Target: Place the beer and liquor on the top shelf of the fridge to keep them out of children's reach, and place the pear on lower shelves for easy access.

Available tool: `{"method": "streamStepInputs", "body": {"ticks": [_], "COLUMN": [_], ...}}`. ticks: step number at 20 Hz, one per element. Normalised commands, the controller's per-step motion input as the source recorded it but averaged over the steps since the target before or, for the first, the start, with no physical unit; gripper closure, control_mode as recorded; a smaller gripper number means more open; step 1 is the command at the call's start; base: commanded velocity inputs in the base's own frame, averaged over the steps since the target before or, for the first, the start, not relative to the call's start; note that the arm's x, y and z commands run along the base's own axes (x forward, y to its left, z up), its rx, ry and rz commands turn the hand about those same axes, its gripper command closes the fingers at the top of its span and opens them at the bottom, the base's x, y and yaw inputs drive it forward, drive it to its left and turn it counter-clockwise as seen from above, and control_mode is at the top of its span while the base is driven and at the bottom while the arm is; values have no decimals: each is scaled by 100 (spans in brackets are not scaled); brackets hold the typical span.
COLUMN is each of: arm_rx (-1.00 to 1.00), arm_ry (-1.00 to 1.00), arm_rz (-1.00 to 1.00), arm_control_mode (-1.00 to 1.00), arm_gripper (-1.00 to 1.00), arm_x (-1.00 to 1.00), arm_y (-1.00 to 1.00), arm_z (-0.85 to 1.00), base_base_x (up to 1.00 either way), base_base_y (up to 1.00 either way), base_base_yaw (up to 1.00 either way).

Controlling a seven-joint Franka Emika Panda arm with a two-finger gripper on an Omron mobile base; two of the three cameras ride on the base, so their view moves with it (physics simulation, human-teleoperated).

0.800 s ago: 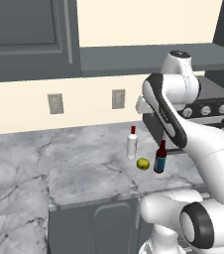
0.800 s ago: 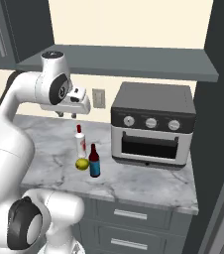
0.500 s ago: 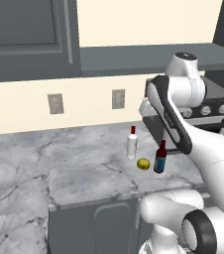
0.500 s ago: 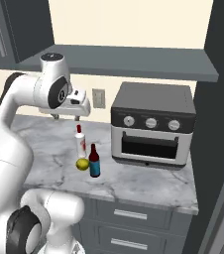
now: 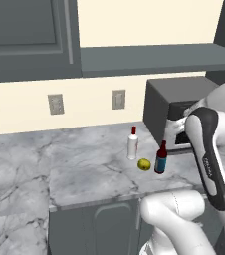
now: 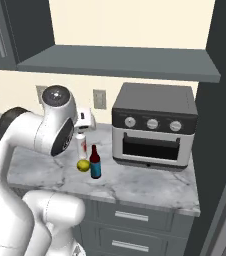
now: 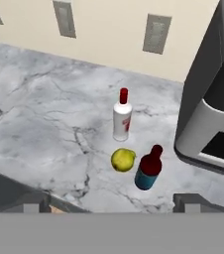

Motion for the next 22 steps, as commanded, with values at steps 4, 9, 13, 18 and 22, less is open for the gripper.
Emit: {"method": "streamStepInputs", "body": {"ticks": [4,9,13,18,22], "arm_rx": [1,2,8,15,17], "arm_ry": [0,0,0,-12,-23], "arm_rz": [13,17,16,19,18], "arm_control_mode": [-100,-100,-100,-100,-100], "arm_gripper": [-100,-100,-100,-100,-100], "arm_x": [-27,-17,0,0,1], "arm_y": [-46,-38,-27,-23,-3], "arm_z": [-34,-51,-32,-34,-24], "base_base_x": [0,0,0,0,0], "base_base_y": [0,0,0,0,0], "base_base_yaw": [0,0,0,0,0]}}
